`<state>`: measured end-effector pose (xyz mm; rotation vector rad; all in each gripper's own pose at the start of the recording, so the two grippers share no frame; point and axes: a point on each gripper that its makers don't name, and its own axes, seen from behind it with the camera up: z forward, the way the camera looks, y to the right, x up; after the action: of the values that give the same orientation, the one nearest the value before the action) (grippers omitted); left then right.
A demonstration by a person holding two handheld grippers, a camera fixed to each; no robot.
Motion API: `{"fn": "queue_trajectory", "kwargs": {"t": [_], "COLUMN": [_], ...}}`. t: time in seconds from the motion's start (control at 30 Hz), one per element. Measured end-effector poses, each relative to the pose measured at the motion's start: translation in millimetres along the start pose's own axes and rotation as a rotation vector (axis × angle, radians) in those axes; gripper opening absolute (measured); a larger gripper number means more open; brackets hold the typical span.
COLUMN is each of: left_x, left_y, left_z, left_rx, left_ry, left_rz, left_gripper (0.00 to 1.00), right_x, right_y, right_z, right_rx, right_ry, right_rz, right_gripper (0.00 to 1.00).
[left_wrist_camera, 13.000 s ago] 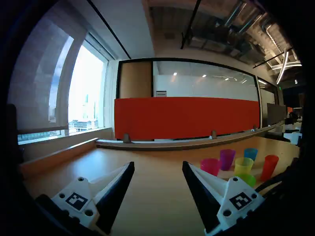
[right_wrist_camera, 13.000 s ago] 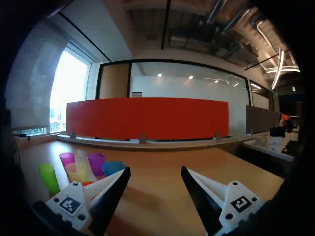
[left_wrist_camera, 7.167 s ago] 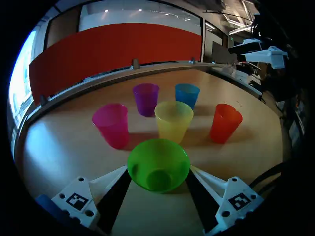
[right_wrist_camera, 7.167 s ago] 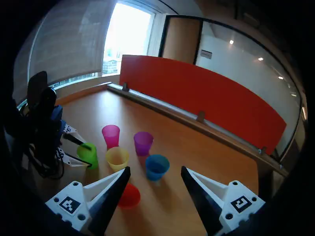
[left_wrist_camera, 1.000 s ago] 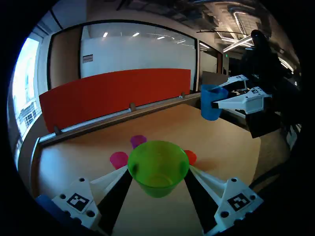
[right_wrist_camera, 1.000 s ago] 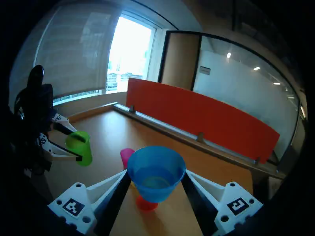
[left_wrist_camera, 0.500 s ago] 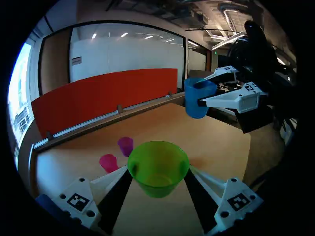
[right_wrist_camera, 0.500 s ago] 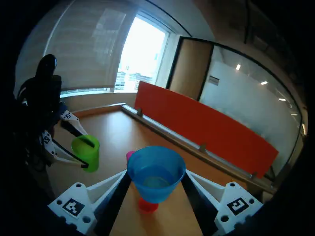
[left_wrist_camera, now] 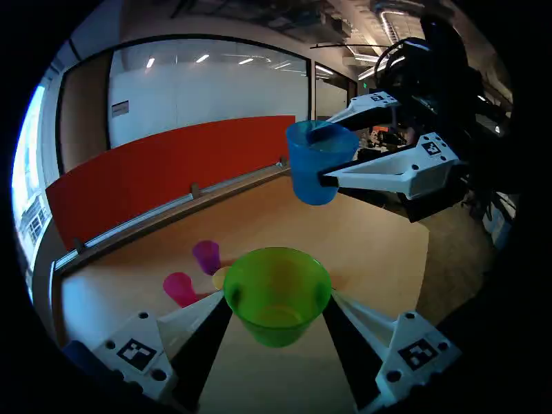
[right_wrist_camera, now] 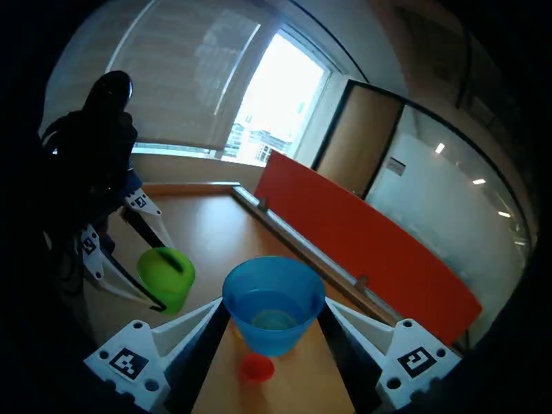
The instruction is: Pour water
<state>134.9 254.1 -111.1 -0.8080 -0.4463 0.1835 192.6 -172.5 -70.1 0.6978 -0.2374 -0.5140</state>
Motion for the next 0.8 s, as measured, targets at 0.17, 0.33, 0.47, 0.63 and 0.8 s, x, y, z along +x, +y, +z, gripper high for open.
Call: {"fn": "queue_trajectory", "kwargs": {"t": [0.17, 0.33, 0.47, 0.63, 0.8], "left_x": [5, 10, 12, 13, 13], "left_y": [6.1, 11.1, 14.7, 18.6, 22.0], "left_z": [-2.4, -4.8, -6.4, -8.0, -10.1], "left_rx": [-0.011, -0.019, -0.026, -0.031, -0.036], "left_ry": [0.004, 0.014, 0.017, 0.019, 0.019], "left_rz": [0.006, 0.003, 0.001, 0.007, 0.012], "left_gripper": [0.85, 0.85, 0.85, 0.85, 0.85], "right_x": [9, 18, 25, 32, 36], "right_y": [-6, -11, -18, -25, -33], "right_z": [-0.1, 0.0, -0.1, 0.4, 1.8], "right_rx": [0.020, 0.033, 0.049, 0.070, 0.090], "right_ry": [0.009, 0.017, 0.024, 0.030, 0.031], "right_rz": [-0.055, -0.120, -0.157, -0.213, -0.283], "right_gripper": [0.90, 0.89, 0.90, 0.90, 0.90]}}
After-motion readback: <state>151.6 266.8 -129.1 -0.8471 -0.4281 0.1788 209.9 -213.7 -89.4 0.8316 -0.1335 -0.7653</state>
